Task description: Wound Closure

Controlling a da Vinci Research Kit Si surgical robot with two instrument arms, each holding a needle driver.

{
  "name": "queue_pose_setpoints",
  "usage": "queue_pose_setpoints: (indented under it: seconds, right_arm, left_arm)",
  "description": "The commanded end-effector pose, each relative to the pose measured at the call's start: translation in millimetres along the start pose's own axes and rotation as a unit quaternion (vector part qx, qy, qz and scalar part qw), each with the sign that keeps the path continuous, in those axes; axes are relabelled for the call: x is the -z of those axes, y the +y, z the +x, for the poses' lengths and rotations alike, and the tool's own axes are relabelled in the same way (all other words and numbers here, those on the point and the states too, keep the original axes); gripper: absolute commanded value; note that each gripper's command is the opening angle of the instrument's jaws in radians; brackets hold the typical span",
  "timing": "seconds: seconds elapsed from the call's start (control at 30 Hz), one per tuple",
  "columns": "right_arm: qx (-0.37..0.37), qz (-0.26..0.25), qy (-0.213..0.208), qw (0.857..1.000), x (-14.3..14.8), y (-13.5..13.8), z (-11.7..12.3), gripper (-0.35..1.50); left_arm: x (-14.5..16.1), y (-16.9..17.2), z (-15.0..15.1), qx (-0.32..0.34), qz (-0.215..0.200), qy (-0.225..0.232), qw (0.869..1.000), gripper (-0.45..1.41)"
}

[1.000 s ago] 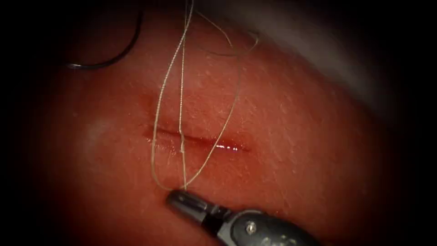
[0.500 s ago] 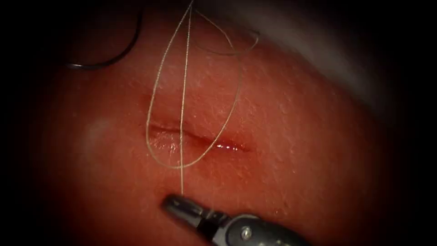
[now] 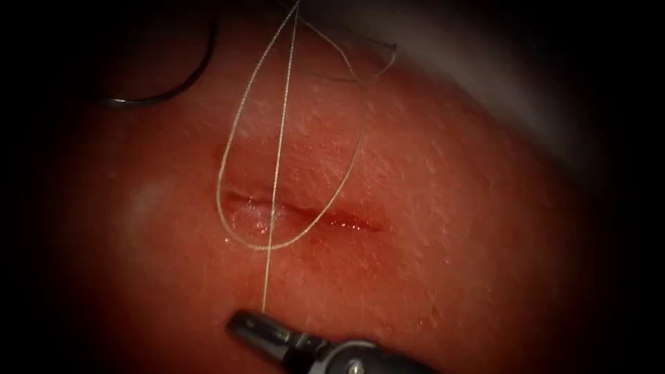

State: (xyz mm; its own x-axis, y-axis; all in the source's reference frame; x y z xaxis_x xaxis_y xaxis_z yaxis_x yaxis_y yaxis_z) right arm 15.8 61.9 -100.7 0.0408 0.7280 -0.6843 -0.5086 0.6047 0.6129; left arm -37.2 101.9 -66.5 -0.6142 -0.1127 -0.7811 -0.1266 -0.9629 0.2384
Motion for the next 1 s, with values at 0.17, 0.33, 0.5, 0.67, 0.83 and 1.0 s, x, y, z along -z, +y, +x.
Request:
queue_pose_setpoints:
  seconds: [0.17, 0.33, 0.5, 0.67, 0.83, 1.0]
  right_arm:
    - [-0.004, 0.005, -0.003, 1.0, -0.9, -0.2, -0.6, -0.35]
    - [-0.017, 0.029, -0.016, 0.999, -1.1, -0.6, -1.5, -0.35]
    - [-0.019, 0.039, -0.019, 0.999, -1.2, -0.7, -1.3, -0.35]
    - [-0.024, 0.03, 0.001, 0.999, -1.7, -0.4, -0.3, -0.03]
    - [-0.036, 0.011, 0.011, 0.999, -0.8, 0.0, 2.3, 0.96]
    - [-0.048, 0.024, 0.007, 0.999, 1.0, 0.1, 5.1, 1.21]
  left_arm:
    - [-0.6, 0.0, 0.0, -0.001, -0.001, 0.003, 1.0, -0.35]
    - [-0.8, -0.1, 0.0, -0.001, -0.001, 0.005, 1.0, -0.35]
    - [-0.8, 0.1, 0.0, -0.002, -0.002, 0.006, 1.0, -0.35]
    - [0.8, 1.7, 0.1, -0.007, -0.015, 0.022, 1.0, -0.35]
    - [4.5, 4.4, 1.2, 0.006, -0.041, 0.054, 0.998, -0.35]
    - [9.4, 7.3, 3.7, 0.013, -0.071, 0.118, 0.99, -0.35]
